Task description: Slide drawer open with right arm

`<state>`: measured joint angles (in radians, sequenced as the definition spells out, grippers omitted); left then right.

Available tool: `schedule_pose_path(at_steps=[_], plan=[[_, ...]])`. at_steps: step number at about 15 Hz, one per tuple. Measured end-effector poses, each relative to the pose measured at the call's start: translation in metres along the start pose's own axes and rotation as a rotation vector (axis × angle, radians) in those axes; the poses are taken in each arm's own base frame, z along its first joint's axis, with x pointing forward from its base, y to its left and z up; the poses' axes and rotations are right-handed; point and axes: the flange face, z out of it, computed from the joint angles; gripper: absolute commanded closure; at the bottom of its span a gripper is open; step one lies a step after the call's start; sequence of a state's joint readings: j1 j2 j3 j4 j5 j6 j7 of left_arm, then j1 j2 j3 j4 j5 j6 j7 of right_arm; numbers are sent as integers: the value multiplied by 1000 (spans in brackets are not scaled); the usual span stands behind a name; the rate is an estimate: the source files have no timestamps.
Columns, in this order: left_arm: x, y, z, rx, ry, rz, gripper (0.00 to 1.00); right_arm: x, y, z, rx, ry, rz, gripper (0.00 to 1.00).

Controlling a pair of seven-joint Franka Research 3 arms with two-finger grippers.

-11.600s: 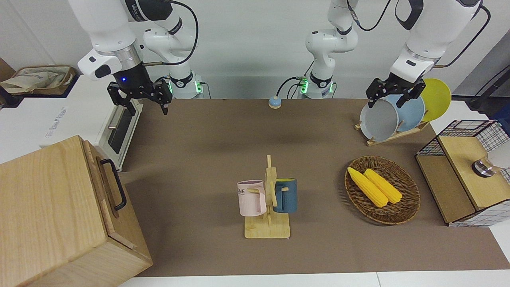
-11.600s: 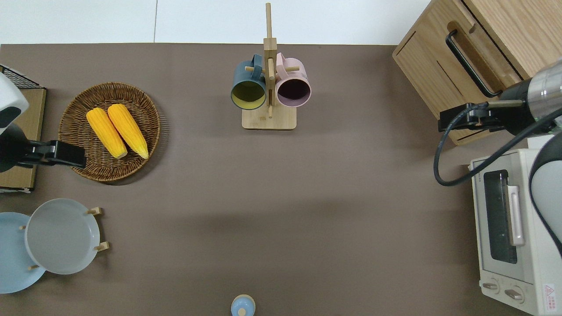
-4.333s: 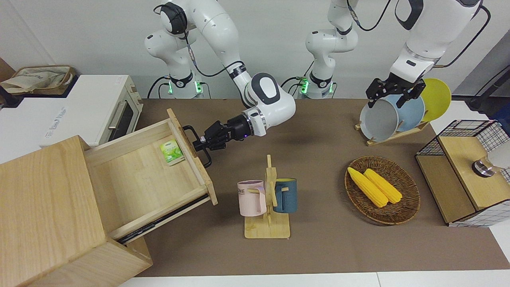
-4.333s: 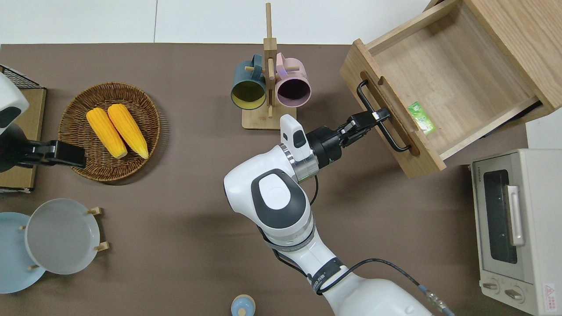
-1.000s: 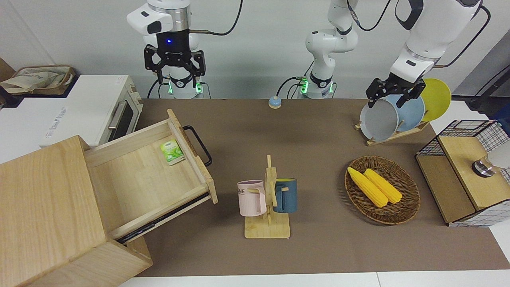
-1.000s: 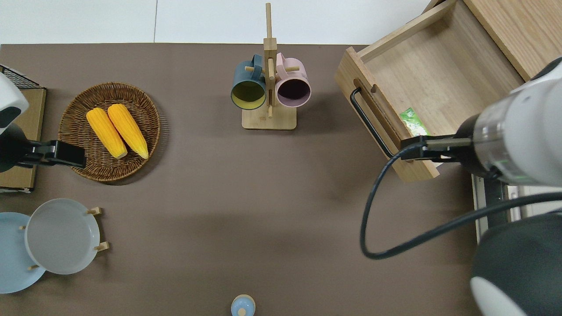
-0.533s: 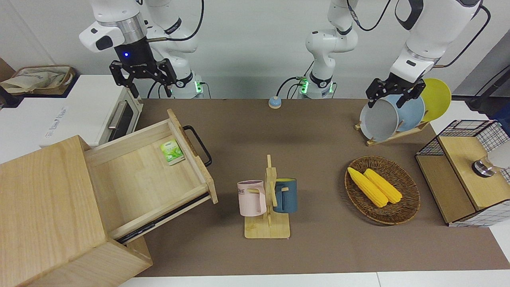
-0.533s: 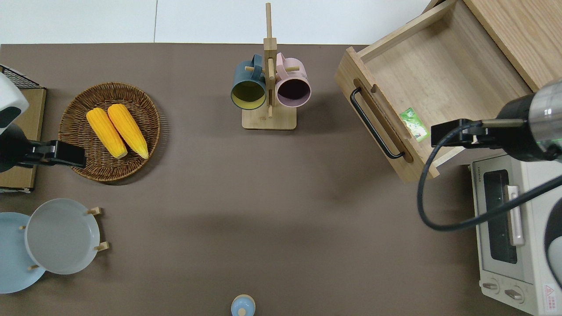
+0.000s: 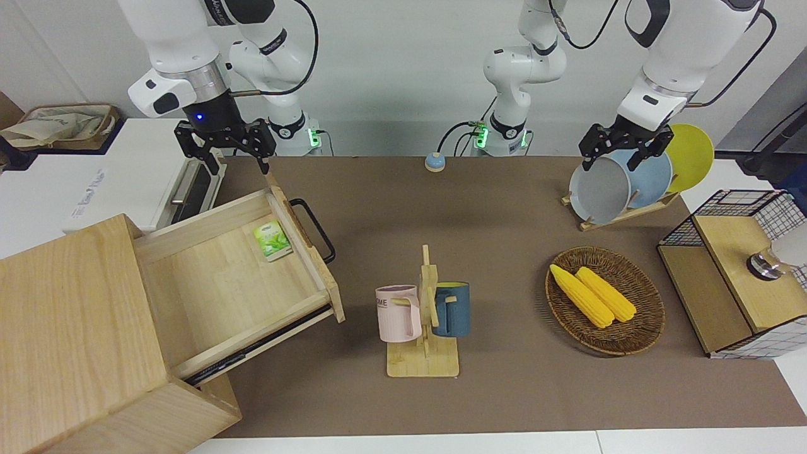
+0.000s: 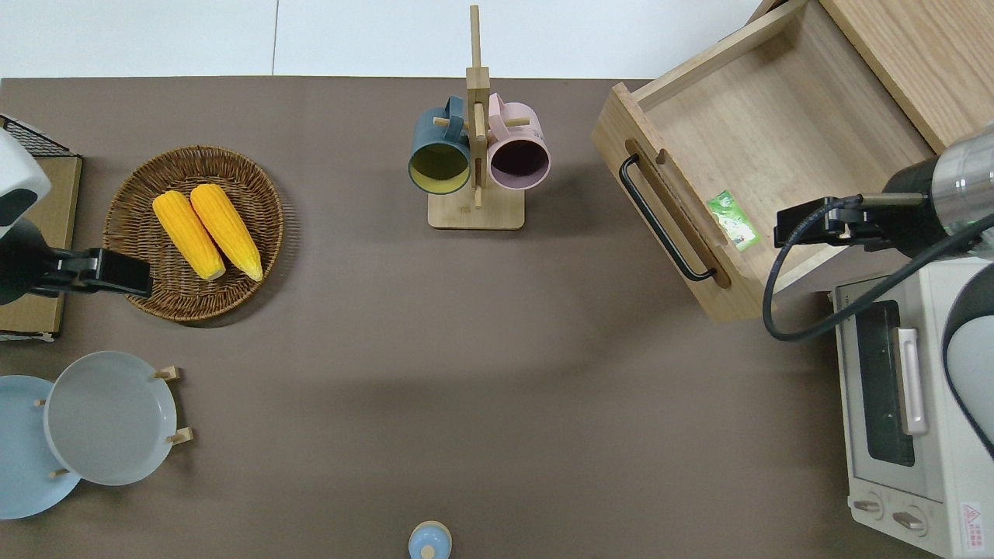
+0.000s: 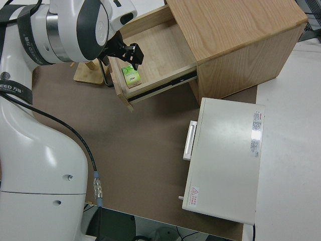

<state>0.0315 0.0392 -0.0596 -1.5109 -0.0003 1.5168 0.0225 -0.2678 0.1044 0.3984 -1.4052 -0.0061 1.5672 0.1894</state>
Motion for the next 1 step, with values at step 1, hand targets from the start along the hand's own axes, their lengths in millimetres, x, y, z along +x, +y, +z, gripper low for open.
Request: schedule_pose_path(at_steps=[1], plan=[[0, 0, 0, 0, 0, 0, 7, 0, 0, 0, 0, 0, -1, 13]])
